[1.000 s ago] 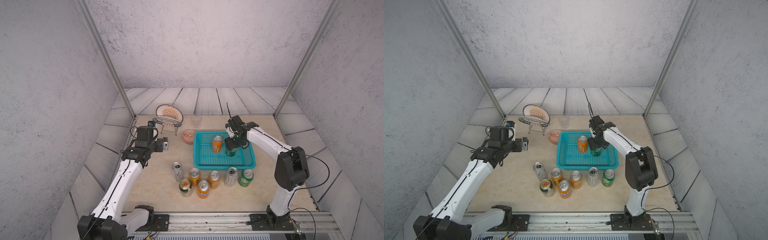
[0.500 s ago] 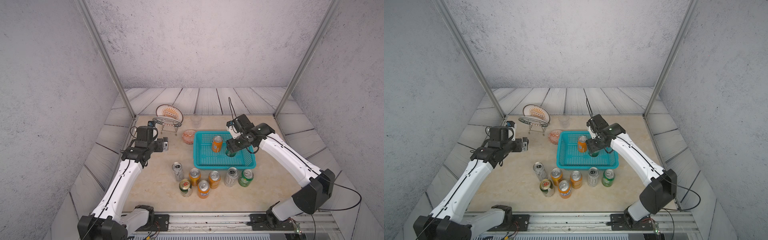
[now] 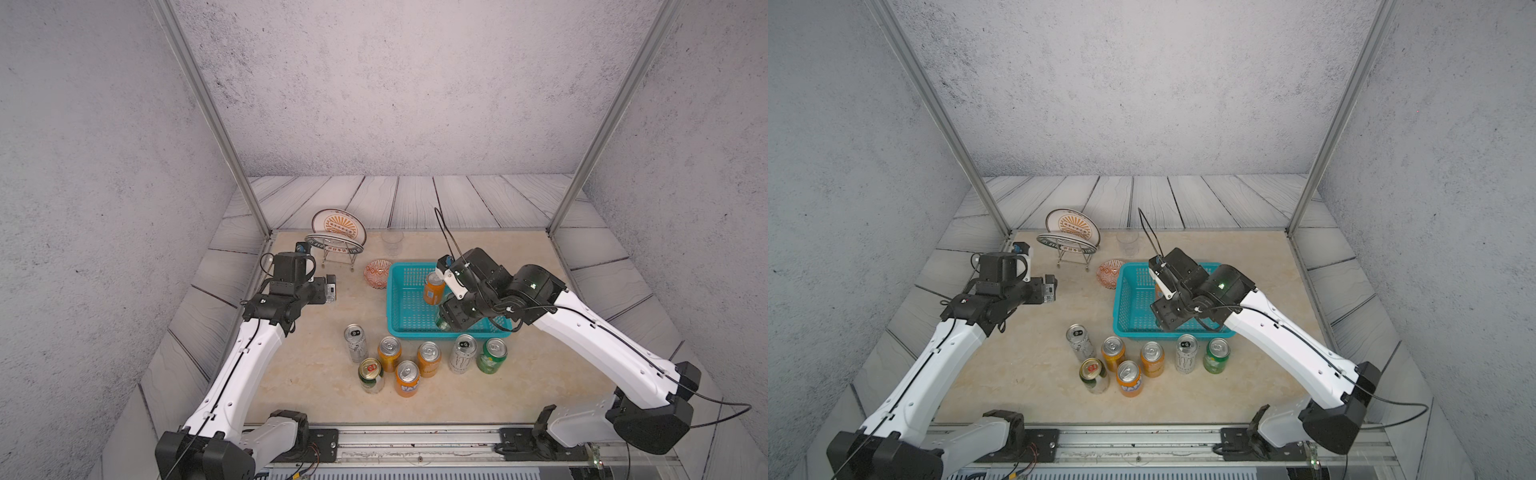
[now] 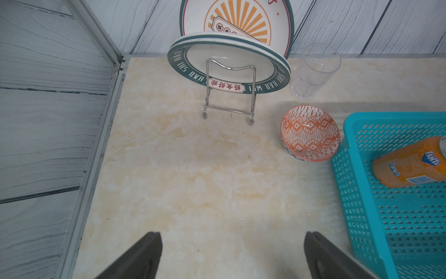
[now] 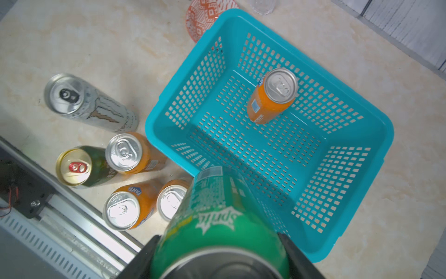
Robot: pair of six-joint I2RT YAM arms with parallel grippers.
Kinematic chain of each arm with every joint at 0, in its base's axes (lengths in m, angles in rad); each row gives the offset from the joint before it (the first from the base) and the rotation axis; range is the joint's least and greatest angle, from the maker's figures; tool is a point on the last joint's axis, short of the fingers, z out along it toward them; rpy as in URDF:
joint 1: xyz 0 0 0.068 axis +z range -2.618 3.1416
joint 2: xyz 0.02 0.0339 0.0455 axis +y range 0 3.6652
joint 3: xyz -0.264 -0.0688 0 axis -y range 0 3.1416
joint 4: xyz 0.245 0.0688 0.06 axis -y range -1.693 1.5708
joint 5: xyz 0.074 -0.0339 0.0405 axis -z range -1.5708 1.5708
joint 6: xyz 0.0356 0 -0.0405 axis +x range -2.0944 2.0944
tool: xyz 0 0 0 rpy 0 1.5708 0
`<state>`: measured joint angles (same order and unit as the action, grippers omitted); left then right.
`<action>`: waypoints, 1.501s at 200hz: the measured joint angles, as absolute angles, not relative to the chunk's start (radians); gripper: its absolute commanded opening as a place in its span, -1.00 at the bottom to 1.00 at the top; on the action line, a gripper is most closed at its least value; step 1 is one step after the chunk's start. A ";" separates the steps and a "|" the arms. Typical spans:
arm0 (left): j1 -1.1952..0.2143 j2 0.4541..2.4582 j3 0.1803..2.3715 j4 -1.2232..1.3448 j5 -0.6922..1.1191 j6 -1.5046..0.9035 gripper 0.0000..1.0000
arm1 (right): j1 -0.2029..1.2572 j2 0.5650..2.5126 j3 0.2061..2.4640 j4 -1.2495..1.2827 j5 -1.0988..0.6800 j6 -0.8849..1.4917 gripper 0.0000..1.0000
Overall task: Take out the drinks from the basket
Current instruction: Place the drink at the center of the board.
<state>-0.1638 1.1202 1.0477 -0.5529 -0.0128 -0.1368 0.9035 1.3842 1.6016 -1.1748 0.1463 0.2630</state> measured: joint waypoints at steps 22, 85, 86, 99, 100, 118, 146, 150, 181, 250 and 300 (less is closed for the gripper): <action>-0.164 1.121 1.048 -0.553 -0.013 -0.136 0.97 | 0.968 1.379 1.602 -1.193 0.166 0.291 0.28; -0.164 1.121 1.048 -0.558 -0.014 -0.136 0.97 | 1.148 1.363 1.602 -1.227 0.237 0.391 0.28; -0.164 1.121 1.048 -0.558 -0.014 -0.136 0.97 | 1.151 1.363 1.602 -1.228 0.238 0.392 0.28; -0.164 1.121 1.048 -0.558 -0.014 -0.136 0.97 | 1.185 1.362 1.599 -1.227 0.246 0.414 0.28; -0.164 1.121 1.048 -0.558 -0.014 -0.136 0.97 | 1.189 1.362 1.599 -1.227 0.246 0.415 0.28; -0.164 1.121 1.048 -0.558 -0.015 -0.136 0.97 | 1.227 1.351 1.573 -1.217 0.254 0.448 0.28; -0.164 1.121 1.048 -0.558 -0.018 -0.136 0.97 | 1.262 1.314 1.488 -1.201 0.261 0.503 0.28; -0.164 1.121 1.048 -0.558 -0.018 -0.136 0.97 | 1.265 1.307 1.473 -1.199 0.262 0.512 0.28; -0.163 1.121 1.048 -0.558 -0.022 -0.136 0.97 | 1.275 1.262 1.366 -1.177 0.260 0.577 0.28; -0.163 1.121 1.048 -0.561 -0.022 -0.136 0.97 | 1.276 1.209 1.180 -1.110 0.260 0.664 0.28; -0.160 1.125 1.048 -0.563 -0.022 -0.136 0.97 | 1.278 1.207 1.068 -1.005 0.260 0.682 0.28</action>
